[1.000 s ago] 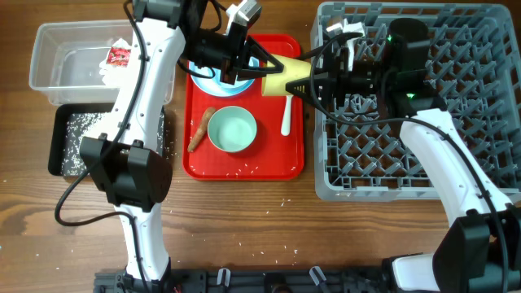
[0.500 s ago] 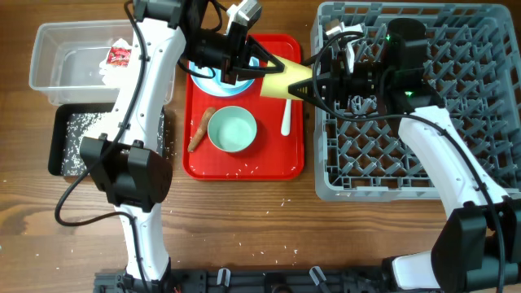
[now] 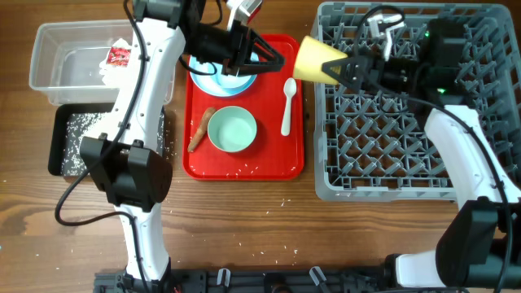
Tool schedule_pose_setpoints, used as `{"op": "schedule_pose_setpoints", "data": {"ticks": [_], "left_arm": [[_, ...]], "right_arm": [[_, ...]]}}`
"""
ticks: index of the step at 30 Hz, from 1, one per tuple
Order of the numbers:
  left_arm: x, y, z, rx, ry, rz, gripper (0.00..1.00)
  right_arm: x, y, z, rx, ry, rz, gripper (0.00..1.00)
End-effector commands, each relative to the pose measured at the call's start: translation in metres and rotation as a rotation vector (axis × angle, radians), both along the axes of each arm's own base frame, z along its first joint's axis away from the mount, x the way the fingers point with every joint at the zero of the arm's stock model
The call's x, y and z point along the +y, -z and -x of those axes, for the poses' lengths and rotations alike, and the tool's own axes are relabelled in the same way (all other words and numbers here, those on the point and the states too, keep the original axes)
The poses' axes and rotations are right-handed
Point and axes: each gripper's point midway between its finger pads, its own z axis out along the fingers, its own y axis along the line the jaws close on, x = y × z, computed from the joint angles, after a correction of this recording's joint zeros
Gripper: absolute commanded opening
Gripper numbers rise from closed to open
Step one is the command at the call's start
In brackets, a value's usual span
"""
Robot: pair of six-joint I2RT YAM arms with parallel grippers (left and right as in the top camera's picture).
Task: Sort waste into correct bins and load items into the dishwasher rack
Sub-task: 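Grasp the yellow cup with the right gripper from the left gripper, then lower the yellow cup into the dish rack and release it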
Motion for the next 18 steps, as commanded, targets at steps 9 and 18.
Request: {"op": "schedule_pose_setpoints", "data": {"ticks": [9,18], "left_arm": [[0.089,0.099,-0.121,-0.375,-0.505,-0.937,0.42],[0.101,0.104,-0.118,-0.365,-0.515,-1.003,0.50]], "right_arm": [[-0.092,0.008,0.079,0.465,0.627,0.782,0.44],[-0.100,0.092,0.134,0.837,0.562,1.168,0.44]]}}
